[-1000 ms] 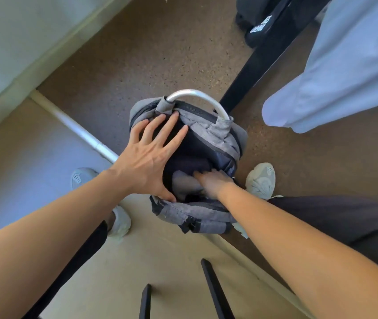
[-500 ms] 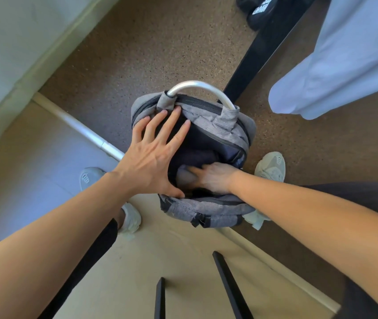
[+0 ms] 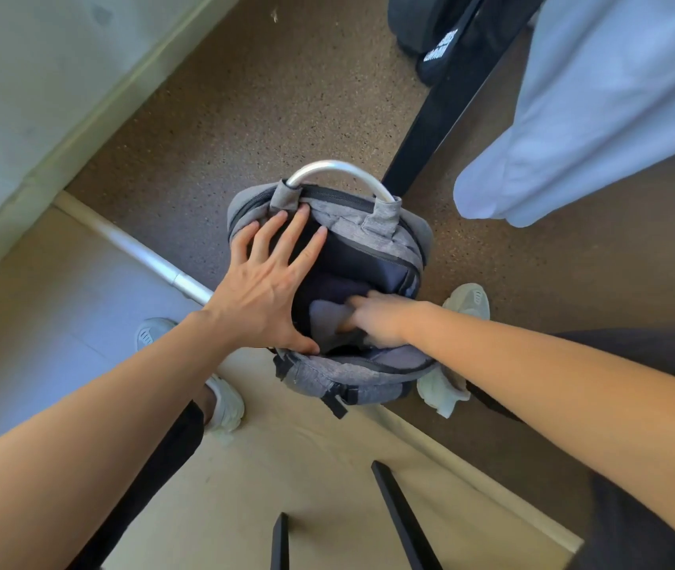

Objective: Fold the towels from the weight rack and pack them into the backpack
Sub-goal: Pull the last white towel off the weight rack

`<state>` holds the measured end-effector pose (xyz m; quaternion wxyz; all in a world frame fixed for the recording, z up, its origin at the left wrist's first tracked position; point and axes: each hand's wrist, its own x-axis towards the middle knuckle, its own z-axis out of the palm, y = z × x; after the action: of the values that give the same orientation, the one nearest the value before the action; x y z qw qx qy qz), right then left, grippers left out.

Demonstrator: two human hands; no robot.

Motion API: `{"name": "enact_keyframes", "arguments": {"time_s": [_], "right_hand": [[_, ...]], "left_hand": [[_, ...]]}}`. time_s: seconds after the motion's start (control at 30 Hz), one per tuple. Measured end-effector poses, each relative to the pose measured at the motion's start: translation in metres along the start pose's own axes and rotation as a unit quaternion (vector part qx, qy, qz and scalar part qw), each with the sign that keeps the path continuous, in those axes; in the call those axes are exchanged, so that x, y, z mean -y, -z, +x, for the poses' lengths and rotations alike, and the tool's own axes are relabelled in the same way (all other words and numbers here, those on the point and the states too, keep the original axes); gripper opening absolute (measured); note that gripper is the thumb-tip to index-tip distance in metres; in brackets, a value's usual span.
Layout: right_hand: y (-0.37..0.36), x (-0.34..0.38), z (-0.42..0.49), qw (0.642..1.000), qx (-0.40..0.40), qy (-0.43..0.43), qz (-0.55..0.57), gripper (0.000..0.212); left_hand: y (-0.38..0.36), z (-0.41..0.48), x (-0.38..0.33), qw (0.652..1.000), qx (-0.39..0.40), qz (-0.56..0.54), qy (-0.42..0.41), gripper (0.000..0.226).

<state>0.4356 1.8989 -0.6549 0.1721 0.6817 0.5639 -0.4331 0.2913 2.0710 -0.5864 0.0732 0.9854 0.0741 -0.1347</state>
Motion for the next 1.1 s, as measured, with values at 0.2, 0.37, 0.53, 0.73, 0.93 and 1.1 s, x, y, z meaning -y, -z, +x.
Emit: {"name": "enact_keyframes", "arguments": {"time_s": [0.2,0.37,0.53,0.73,0.93,1.1], "right_hand": [[0.045,0.011,-0.075,0.994,-0.07,0.007,0.089,0.048],[0.076,0.012,-0.156,0.965,-0.156,-0.038,0.208,0.042],[0.089,-0.022,-0.193,0.728,-0.437,-0.166,0.502,0.008],[0.113,-0.087,-0.207,0.27,-0.668,-0.263,0.641,0.08],[0.119,-0.101,-0.22,0.268,-0.628,-0.212,0.699,0.018],[0.114,-0.079,-0.219,0.421,-0.656,-0.156,0.606,0.019]], "left_hand": [[0.004,0.01,-0.004,0.999,-0.042,0.0,0.012,0.129],[0.02,0.019,-0.013,0.998,-0.029,-0.022,0.048,0.091],[0.036,0.018,-0.03,0.991,-0.041,-0.092,0.086,0.067],[0.052,0.013,-0.057,0.96,-0.067,-0.255,0.091,0.044],[0.091,0.03,-0.105,0.882,-0.054,-0.456,0.109,0.012],[0.14,0.061,-0.142,0.823,-0.078,-0.547,0.135,0.023]]}}
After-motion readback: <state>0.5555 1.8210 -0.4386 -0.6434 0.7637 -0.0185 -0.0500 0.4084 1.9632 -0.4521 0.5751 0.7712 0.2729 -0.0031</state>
